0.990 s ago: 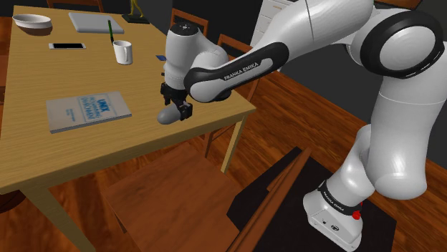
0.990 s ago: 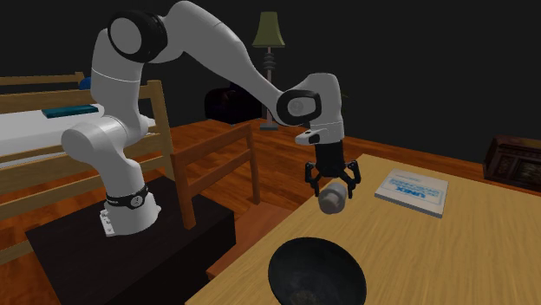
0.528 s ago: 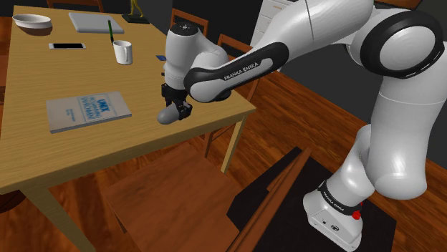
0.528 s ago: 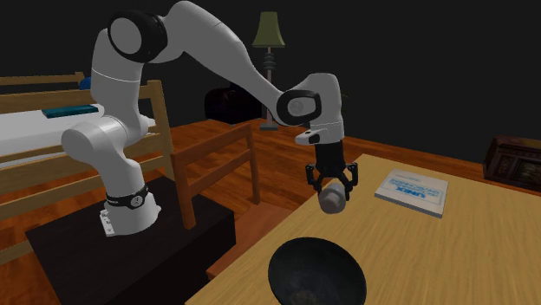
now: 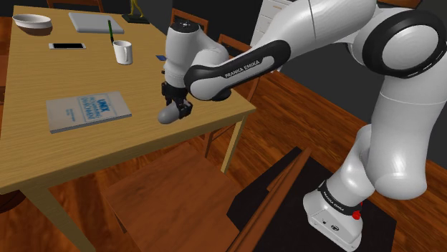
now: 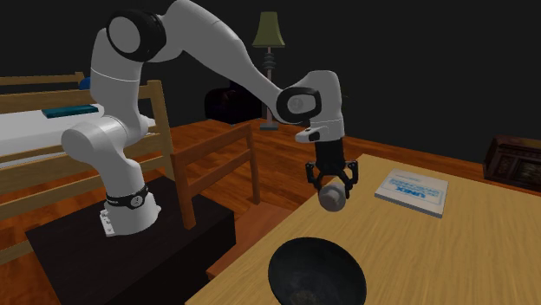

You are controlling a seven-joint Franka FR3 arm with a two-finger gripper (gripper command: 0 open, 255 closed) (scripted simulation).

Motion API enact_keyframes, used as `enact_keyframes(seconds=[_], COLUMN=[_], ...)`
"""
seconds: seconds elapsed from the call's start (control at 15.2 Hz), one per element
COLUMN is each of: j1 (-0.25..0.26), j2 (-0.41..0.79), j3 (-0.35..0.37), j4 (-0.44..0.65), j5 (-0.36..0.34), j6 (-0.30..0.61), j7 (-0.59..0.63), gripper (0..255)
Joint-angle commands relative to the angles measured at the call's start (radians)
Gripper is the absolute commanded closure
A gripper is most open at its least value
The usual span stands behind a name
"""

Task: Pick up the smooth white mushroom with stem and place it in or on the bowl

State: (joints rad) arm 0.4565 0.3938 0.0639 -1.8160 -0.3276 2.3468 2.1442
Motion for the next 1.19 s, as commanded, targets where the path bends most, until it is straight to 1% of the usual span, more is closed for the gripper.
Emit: enact_keyframes(seconds=[0.0,1.12], j1=[0.0,-0.004], j2=[-0.01,-0.099], j3=[0.002,0.018], j4=[0.009,0.114], j5=[0.005,0.049], j6=[-0.018,-0.206], j7=[-0.006,-0.066], gripper=[255,255])
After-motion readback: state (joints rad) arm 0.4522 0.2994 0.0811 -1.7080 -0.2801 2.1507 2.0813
